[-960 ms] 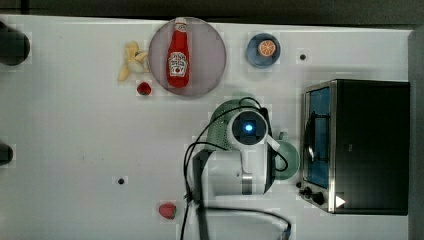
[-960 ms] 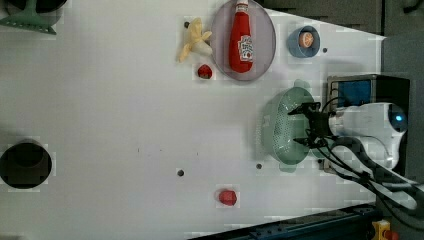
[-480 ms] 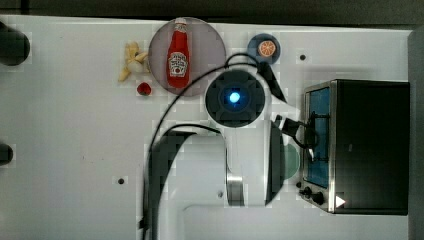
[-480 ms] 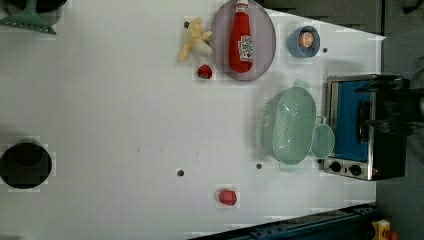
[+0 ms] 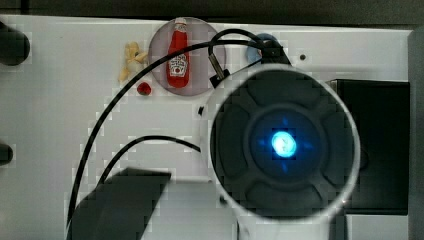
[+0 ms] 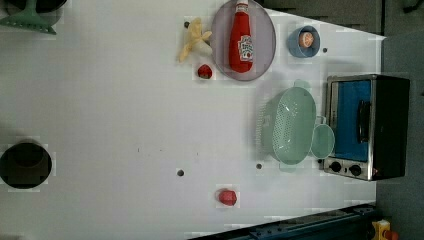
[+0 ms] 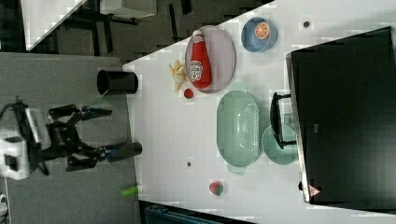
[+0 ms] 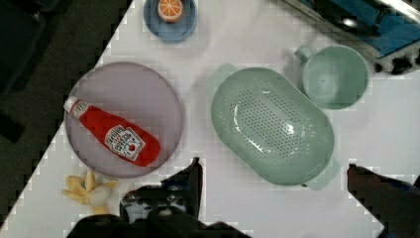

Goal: Drag strainer left to right.

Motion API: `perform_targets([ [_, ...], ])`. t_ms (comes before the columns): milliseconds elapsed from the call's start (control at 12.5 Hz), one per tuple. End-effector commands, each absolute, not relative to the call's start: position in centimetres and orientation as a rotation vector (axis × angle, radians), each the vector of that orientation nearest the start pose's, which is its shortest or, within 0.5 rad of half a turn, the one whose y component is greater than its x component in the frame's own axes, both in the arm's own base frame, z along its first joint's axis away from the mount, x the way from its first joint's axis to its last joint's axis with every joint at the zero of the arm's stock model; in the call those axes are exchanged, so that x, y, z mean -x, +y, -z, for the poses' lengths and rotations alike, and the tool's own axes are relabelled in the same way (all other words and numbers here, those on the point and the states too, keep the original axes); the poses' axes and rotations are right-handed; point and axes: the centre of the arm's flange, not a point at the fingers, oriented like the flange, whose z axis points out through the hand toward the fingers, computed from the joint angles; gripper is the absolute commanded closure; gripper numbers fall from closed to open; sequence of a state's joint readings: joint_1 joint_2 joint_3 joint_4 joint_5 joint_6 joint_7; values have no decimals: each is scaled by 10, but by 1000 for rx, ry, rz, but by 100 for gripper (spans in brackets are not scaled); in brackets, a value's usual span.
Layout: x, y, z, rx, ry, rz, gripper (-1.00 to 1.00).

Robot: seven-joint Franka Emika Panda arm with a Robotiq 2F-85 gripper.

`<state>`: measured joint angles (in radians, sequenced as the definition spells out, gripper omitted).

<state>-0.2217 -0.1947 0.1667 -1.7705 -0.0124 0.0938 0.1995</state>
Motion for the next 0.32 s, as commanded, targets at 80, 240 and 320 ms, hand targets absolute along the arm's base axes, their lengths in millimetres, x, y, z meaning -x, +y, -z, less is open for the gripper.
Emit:
perform_targets([
  [80,-505,-28,-603,2849,1439,11,-100],
  [240,-505,-30,-602,2847,1444,8,-100],
  [320,-505,-31,-602,2844,1447,8,-100],
])
